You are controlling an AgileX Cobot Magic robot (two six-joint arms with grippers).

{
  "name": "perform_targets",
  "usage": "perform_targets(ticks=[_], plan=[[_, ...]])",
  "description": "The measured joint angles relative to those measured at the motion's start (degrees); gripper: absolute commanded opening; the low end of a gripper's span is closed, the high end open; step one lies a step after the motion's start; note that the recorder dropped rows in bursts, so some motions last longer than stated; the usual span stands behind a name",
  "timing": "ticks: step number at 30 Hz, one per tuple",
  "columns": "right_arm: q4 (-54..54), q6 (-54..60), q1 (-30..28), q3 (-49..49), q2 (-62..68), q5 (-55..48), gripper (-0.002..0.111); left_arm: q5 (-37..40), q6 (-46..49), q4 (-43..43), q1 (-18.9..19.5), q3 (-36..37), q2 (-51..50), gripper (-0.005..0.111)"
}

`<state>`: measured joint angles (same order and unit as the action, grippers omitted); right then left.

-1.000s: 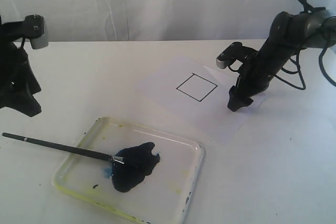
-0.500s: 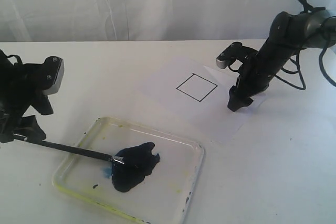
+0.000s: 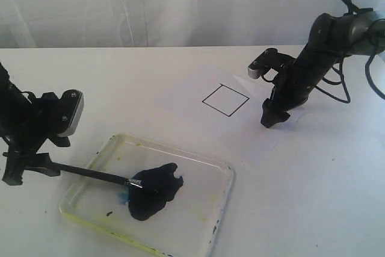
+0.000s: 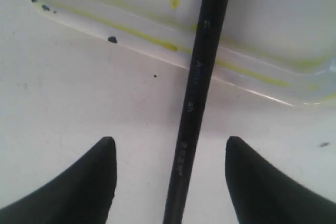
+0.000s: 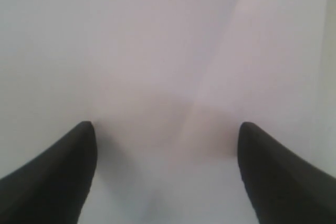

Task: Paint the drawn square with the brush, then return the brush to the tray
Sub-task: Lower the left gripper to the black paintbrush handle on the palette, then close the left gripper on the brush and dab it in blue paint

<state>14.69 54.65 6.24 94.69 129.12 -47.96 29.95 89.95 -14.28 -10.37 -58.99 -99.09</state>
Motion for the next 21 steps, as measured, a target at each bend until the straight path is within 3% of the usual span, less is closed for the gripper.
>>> perform_targets(ticks=[21], plan=[[0.00, 0.00, 0.00, 0.00, 0.00, 0.00, 0.070, -4.71, 1.92, 1.32, -1.01, 2.57, -3.34, 0.057]])
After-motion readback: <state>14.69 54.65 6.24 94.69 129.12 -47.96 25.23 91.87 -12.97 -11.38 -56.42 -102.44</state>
